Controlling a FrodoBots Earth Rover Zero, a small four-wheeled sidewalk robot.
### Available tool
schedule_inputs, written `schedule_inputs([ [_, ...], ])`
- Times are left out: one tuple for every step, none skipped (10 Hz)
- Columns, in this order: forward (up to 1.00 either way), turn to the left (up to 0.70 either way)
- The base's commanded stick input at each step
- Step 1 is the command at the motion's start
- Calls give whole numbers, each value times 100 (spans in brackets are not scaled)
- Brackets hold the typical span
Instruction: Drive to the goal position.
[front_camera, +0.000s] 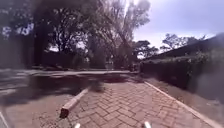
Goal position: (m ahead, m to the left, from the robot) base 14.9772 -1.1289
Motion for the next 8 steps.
schedule_inputs([
  [70, 0],
  [70, 0],
  [70, 0],
  [70, 0],
  [70, 0],
  [70, 0],
  [70, 0],
  [70, 0],
])
